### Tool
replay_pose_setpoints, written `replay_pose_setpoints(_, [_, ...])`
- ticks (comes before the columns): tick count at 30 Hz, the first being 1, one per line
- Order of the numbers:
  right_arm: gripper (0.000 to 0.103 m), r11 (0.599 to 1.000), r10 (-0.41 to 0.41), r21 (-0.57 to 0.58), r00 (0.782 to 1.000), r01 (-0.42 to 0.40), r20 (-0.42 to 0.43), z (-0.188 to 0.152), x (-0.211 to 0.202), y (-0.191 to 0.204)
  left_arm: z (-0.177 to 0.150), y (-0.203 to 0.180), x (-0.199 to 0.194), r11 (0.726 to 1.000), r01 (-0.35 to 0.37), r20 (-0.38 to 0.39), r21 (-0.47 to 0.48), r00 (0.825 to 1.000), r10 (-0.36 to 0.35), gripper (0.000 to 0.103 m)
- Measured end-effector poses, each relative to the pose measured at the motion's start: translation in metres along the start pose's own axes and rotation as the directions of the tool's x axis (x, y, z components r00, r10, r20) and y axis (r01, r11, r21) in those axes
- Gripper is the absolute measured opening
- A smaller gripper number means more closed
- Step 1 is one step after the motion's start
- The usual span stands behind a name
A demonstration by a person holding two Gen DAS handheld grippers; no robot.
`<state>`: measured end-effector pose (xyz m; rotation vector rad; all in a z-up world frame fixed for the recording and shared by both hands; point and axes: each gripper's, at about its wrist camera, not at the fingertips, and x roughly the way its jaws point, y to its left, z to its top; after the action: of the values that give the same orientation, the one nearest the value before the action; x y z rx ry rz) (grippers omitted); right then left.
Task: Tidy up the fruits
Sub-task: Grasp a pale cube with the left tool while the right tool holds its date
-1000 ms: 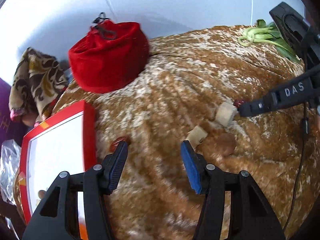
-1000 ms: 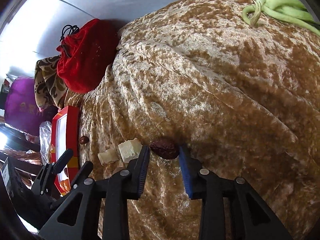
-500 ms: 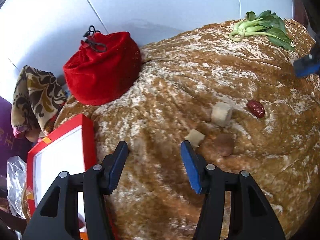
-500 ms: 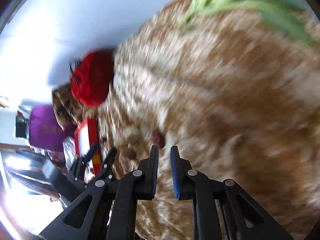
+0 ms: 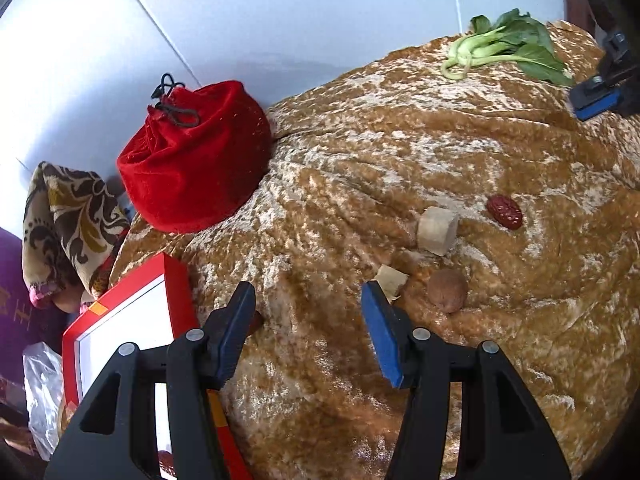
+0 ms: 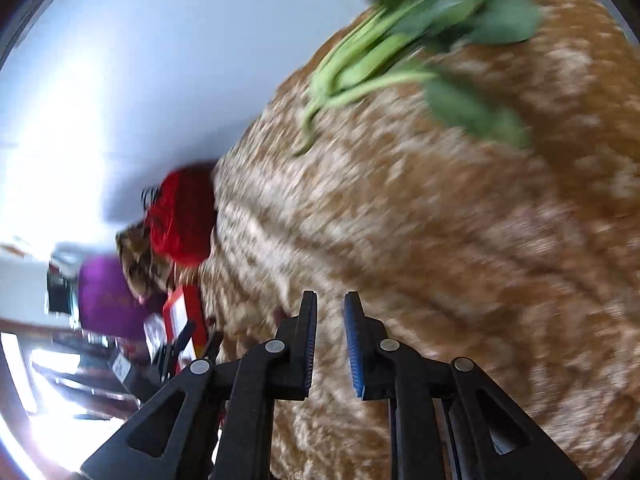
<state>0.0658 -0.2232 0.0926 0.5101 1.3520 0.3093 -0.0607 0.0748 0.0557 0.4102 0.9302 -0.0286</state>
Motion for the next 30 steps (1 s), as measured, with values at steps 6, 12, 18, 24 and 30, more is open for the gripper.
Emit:
replay_pose_setpoints(6, [0.024, 0.944, -0.178, -0.285, 0.984, 0.169, -0.008, -0.049, 0.056, 0.087, 0.002, 0.014, 0.003, 0.997, -0.023, -0.014, -0.070, 1.000, 0.022, 0.056])
replay_pose_setpoints(12, [0.026, 0.899, -0.170, -0.425, 0.978, 0.104, -0.120, -0.094, 0.091, 0.126, 0.001, 0.028, -0.004, 0.991, -0.018, -0.005, -0.130, 1.000, 0.017, 0.056])
replay_pose_setpoints(18, [0.027, 0.938, -0.116, -0.337, 0.990, 0.081, -0.085, -0.050, 0.065, 0.091, -0.002, 0.020, -0.004, 0.997, 0.044, -0.004, -0.071, 0.999, -0.044, 0.060])
replay_pose_setpoints(24, [0.027, 0.953, -0.103, -0.295, 0.990, 0.070, -0.097, -0.026, 0.063, 0.073, 0.001, 0.013, 0.004, 0.994, 0.111, 0.005, -0.013, 0.994, -0.111, 0.060])
replay_pose_setpoints(30, [0.027, 0.937, -0.172, -0.328, 0.975, 0.117, -0.143, -0.036, 0.091, 0.078, 0.004, 0.003, 0.004, 0.982, 0.186, 0.013, 0.041, 0.982, -0.187, 0.060])
